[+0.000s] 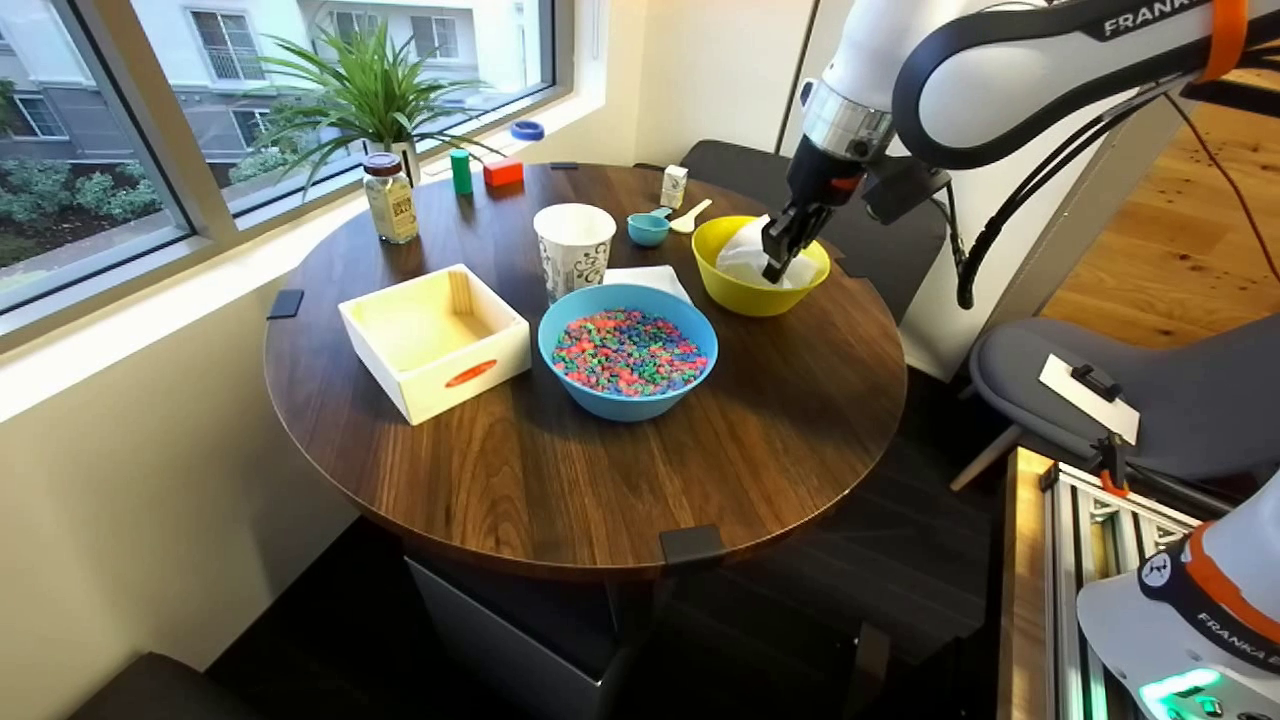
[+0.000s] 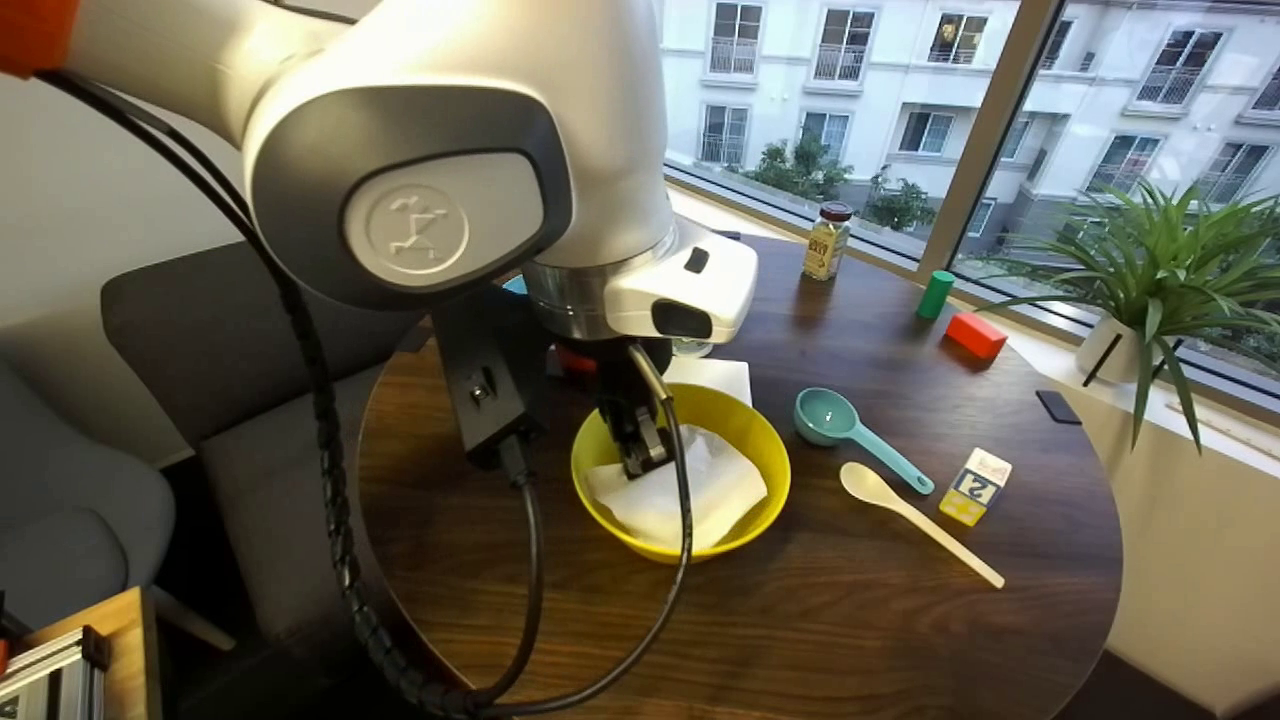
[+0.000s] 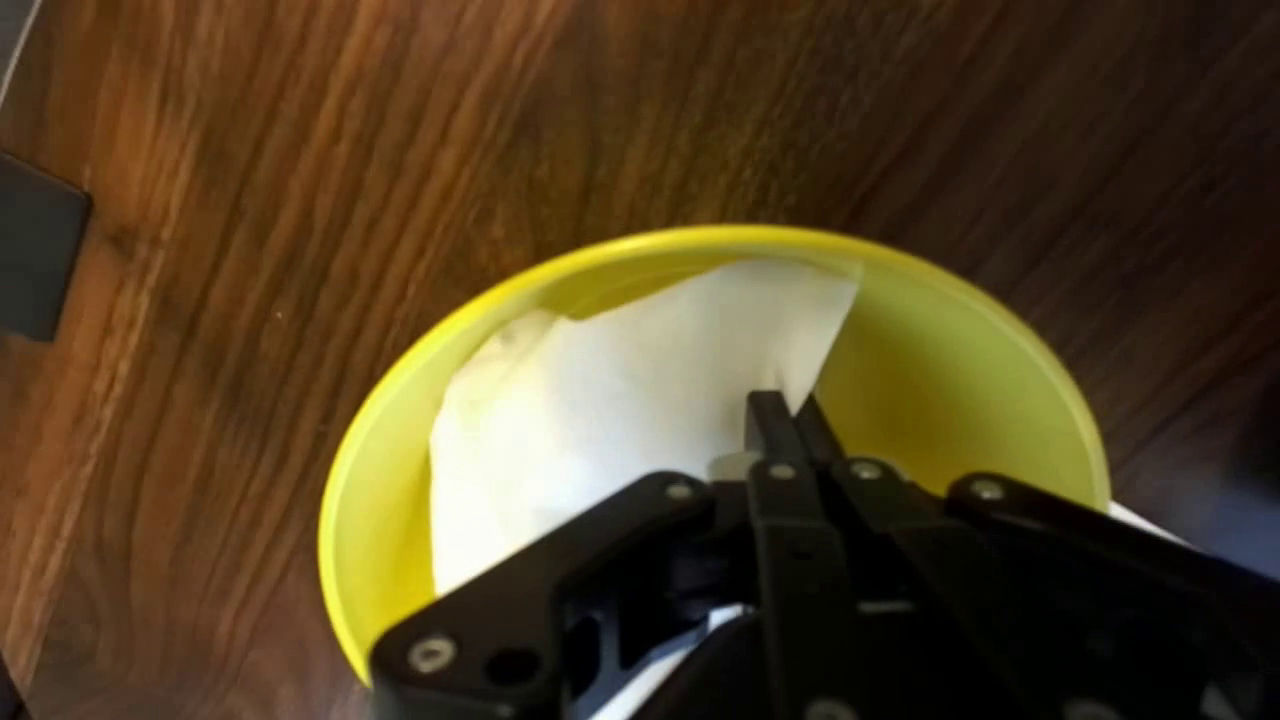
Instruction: Move the yellow bowl to the right, use the tissue to wipe the inside of the yellow bowl
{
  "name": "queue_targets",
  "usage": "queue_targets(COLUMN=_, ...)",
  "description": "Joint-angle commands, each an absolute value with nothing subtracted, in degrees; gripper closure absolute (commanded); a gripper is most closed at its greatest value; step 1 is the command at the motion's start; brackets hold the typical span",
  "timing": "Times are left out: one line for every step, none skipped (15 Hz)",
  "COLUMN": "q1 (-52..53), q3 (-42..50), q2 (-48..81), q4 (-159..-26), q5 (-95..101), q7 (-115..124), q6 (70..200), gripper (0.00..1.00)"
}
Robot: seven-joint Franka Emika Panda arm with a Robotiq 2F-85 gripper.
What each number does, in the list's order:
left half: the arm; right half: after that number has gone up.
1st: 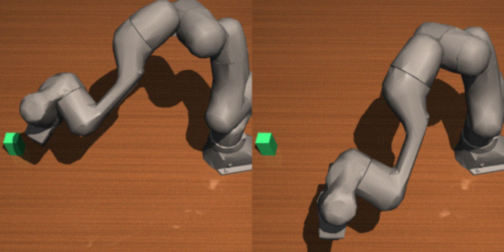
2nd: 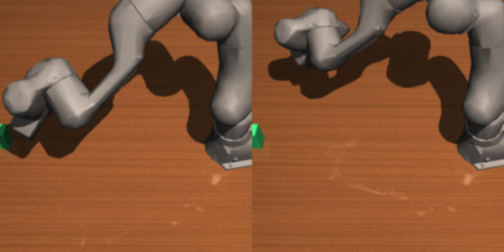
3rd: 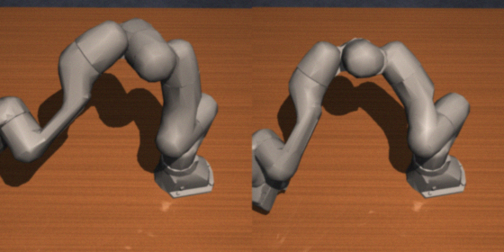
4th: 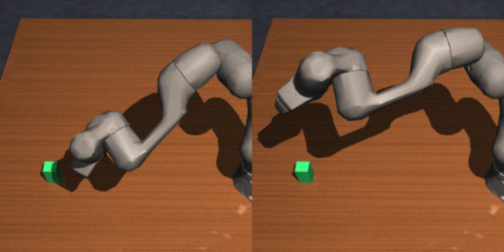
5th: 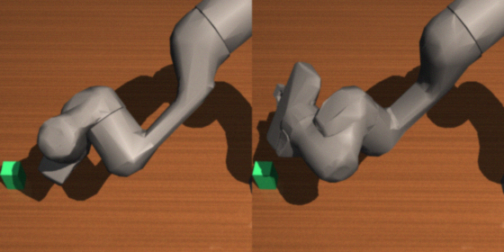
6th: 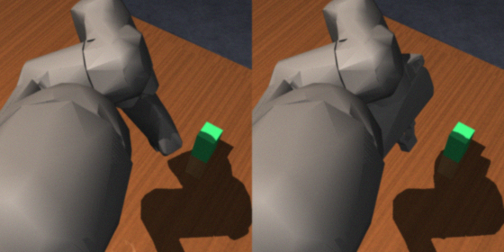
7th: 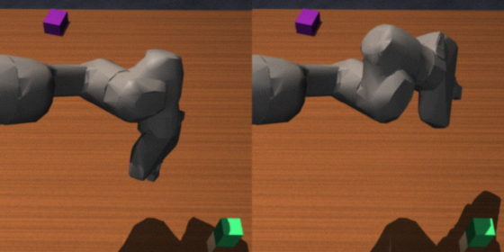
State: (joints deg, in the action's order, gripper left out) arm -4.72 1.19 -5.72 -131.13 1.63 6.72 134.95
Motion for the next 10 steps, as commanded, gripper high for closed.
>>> queue_targets(q1=-3.33, q3=1.74, q2=-5.47, q4=-130.04, q5=-2.42, q7=3.52, q6=134.45, gripper=1.0)
queue_targets(q1=-3.15, q3=1.78, q2=-5.46, q4=-130.0, q5=-3.33, q7=2.76, q6=135.95, gripper=1.0)
queue_targets(q1=-2.98, q3=1.86, q2=-5.39, q4=-129.9, q5=-4.53, q7=2.12, q6=137.29, gripper=1.0)
queue_targets(q1=-2.84, q3=1.91, q2=-5.27, q4=-129.87, q5=-5.65, q7=1.4, q6=138.78, gripper=1.0)
queue_targets(q1=-2.76, q3=1.97, q2=-5.1, q4=-129.95, q5=-6.83, q7=0.76, q6=140.7, gripper=1.0)
queue_targets(q1=-2.79, q3=2.0, q2=-4.87, q4=-130.07, q5=-7.38, q7=0.5, q6=142.87, gripper=1.0)
queue_targets(q1=-2.94, q3=2.0, q2=-4.64, q4=-130.2, q5=-7.25, q7=0.56, q6=145.08, gripper=1.0)
queue_targets(q1=-3.21, q3=1.95, q2=-4.32, q4=-130.25, q5=-6.04, q7=1.4, q6=146.75, gripper=1.0)
queue_targets(q1=-3.55, q3=1.91, q2=-4.09, q4=-130.41, q5=-4.16, q7=2.64, q6=148.21, gripper=1.0)
queue_targets(q1=-3.96, q3=1.86, q2=-3.95, q4=-130.64, q5=-1.7, q7=4.12, q6=149.04, gripper=1.0)
